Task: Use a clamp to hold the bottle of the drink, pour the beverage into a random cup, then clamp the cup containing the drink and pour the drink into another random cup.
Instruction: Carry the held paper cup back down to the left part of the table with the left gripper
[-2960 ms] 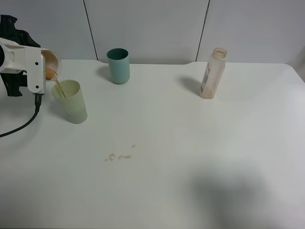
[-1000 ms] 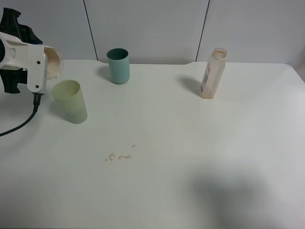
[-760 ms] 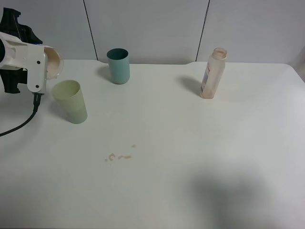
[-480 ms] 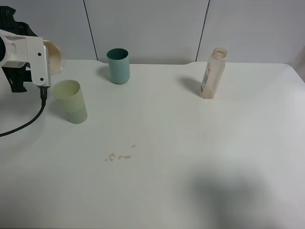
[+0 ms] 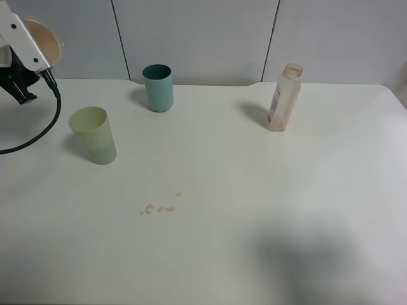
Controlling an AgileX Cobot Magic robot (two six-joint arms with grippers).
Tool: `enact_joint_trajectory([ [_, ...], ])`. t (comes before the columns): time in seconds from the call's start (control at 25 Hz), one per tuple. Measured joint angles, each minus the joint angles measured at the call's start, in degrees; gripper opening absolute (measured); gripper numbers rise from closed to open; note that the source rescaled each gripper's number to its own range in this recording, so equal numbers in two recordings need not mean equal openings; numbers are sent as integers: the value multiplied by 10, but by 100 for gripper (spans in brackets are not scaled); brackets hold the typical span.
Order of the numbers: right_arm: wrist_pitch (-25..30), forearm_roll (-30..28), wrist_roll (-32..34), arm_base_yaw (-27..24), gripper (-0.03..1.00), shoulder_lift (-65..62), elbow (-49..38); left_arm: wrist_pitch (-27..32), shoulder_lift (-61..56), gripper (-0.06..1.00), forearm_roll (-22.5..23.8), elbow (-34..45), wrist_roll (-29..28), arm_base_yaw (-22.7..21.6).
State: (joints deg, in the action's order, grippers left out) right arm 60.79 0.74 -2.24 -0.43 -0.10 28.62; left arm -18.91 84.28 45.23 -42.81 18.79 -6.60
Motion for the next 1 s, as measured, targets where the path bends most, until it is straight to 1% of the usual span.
enact_joint_trajectory([
  [0.24, 0, 0, 0, 0, 100, 0, 0, -103, 14, 2, 1, 5, -59, -71],
  [0.44, 0, 0, 0, 0, 100, 0, 0, -187, 45, 2, -2, 27, -79, -107],
  [0.48, 0, 0, 0, 0, 100, 0, 0, -187, 45, 2, -2, 27, -79, -107],
  [0.56, 0, 0, 0, 0, 100, 0, 0, -214, 56, 2, -6, 32, -95, -112],
  [0.72, 0, 0, 0, 0, 100, 0, 0, -248, 87, 2, -17, 33, -124, -113],
  [0.88, 0, 0, 0, 0, 100, 0, 0, -267, 109, 2, -19, 33, -147, -113],
  [1.0, 0, 0, 0, 0, 100, 0, 0, -280, 124, 2, -27, 39, -153, -113],
])
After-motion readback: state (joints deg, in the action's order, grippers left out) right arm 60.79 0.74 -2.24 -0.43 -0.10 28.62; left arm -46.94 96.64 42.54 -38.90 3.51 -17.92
